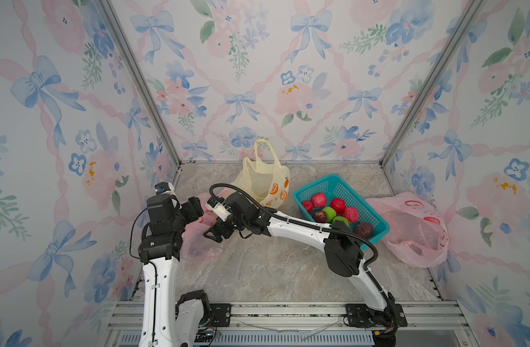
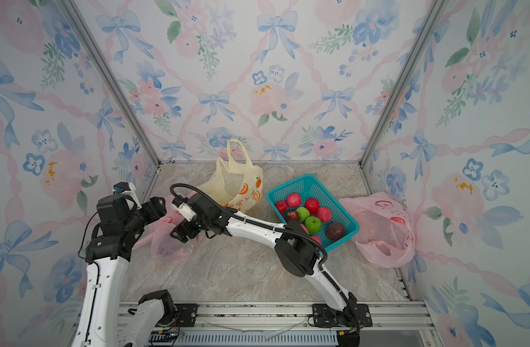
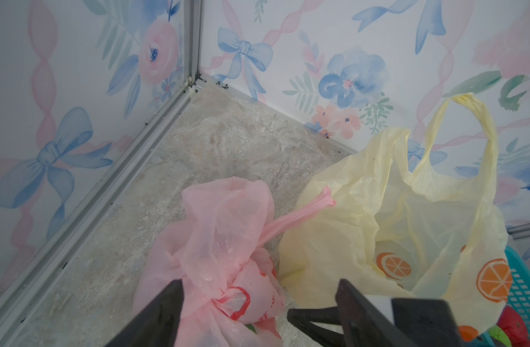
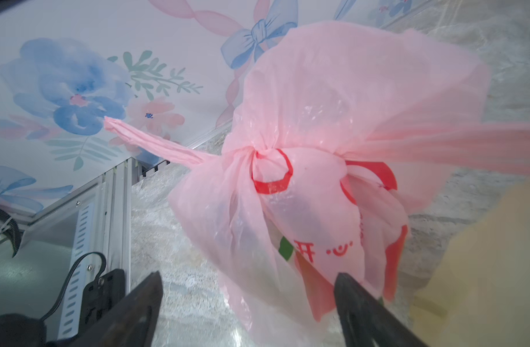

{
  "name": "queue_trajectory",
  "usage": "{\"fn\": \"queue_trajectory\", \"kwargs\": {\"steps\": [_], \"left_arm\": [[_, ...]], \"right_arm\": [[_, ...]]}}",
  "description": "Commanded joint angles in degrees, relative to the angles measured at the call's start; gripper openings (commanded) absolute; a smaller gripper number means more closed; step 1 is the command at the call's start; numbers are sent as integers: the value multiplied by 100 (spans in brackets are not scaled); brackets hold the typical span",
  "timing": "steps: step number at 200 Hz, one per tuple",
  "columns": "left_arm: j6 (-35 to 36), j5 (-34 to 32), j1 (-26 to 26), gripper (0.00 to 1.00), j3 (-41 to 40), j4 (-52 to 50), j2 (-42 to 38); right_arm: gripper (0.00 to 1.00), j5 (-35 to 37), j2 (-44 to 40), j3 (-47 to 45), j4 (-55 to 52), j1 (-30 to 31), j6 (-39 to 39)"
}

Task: Untie the knot of a plastic bag & take out the apple
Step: Pick up the plastic bag at the center of the board.

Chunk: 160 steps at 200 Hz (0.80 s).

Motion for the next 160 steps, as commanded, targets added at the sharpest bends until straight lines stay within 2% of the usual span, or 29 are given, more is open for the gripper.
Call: {"fn": "queue_trajectory", "kwargs": {"steps": [1, 26, 33, 42, 46, 53, 56, 59, 67, 99, 118, 141, 160], "left_arm": [[64, 305, 132, 82, -94, -6, -96], [82, 437, 211, 82, -142, 0, -103], [80, 464, 230, 82, -151, -1, -89], [82, 484, 229, 81, -157, 4, -94], [82, 491, 220, 81, -166, 5, -92], [82, 507, 226, 81, -160, -5, -90], [86, 517, 224, 81, -160, -6, -90], [88, 530, 228, 81, -164, 5, -96], [91, 561, 224, 81, -168, 3, -102], [91, 725, 233, 81, -160, 9, -125], [82, 932, 222, 80, -86, 7, -142], [65, 1298, 192, 78, 22, 5, -111], [52, 1381, -75, 78, 102, -1, -40]], "right_arm": [[92, 107, 442, 838, -338, 135, 159], [89, 309, 844, 1386, -668, 263, 24], [83, 376, 924, 1487, -791, 289, -32], [69, 390, 1012, 1599, -962, 292, -96], [59, 392, 1045, 1624, -1030, 280, -128], [39, 399, 1052, 1618, -1147, 273, -182], [26, 415, 1052, 1592, -1184, 266, -184], [16, 441, 1030, 1543, -1215, 261, -204], [0, 471, 906, 1314, -1239, 223, -260], [0, 313, -495, -656, -615, 165, -1066], [0, -292, -1610, -1987, -410, 97, -1951], [0, -820, -2619, -2891, -1102, -186, -2654], [0, -554, -3209, -3393, -1765, -398, -2999]]}}
